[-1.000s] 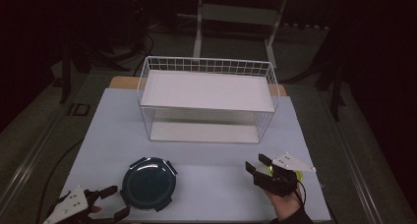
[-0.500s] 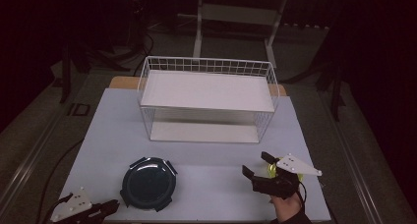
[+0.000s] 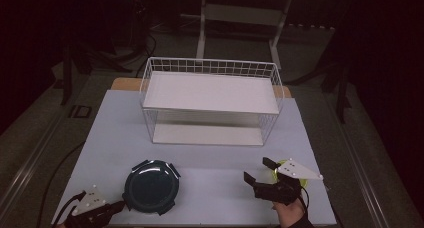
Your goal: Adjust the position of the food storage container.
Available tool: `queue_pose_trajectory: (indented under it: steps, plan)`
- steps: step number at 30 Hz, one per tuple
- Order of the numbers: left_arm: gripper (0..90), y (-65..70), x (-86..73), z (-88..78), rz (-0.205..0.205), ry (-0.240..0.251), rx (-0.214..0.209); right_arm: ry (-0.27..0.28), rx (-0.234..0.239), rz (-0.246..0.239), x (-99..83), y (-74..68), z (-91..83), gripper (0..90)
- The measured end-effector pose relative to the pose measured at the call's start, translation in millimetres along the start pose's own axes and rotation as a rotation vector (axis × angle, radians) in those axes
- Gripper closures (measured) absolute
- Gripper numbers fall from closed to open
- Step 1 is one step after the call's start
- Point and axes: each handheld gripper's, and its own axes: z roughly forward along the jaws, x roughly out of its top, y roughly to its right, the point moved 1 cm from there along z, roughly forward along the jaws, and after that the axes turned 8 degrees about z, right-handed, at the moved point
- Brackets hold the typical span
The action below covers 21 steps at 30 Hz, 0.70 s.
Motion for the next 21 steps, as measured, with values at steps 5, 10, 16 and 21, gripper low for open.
queue_pose_trajectory:
  steps: [5, 10, 16, 21]
  plan:
    - [88.7, -5.8, 3.5, 1.2, -0.012, 0.007, 0.004, -0.002, -0.001, -0.002, -0.3, -0.3, -0.2, 14.6]
    - [88.7, -15.6, 7.3, 7.2, -0.023, 0.011, 0.019, -0.003, 0.005, 0.000, -0.7, -0.4, -0.2, 14.5]
    - [88.7, -24.3, 9.0, 8.8, -0.041, 0.014, 0.016, -0.015, 0.009, -0.004, -2.2, -0.3, 1.3, 14.6]
    - [88.7, -23.2, 9.8, 1.8, -0.042, 0.031, 0.020, -0.014, 0.007, -0.009, -2.8, -0.4, 1.2, 14.6]
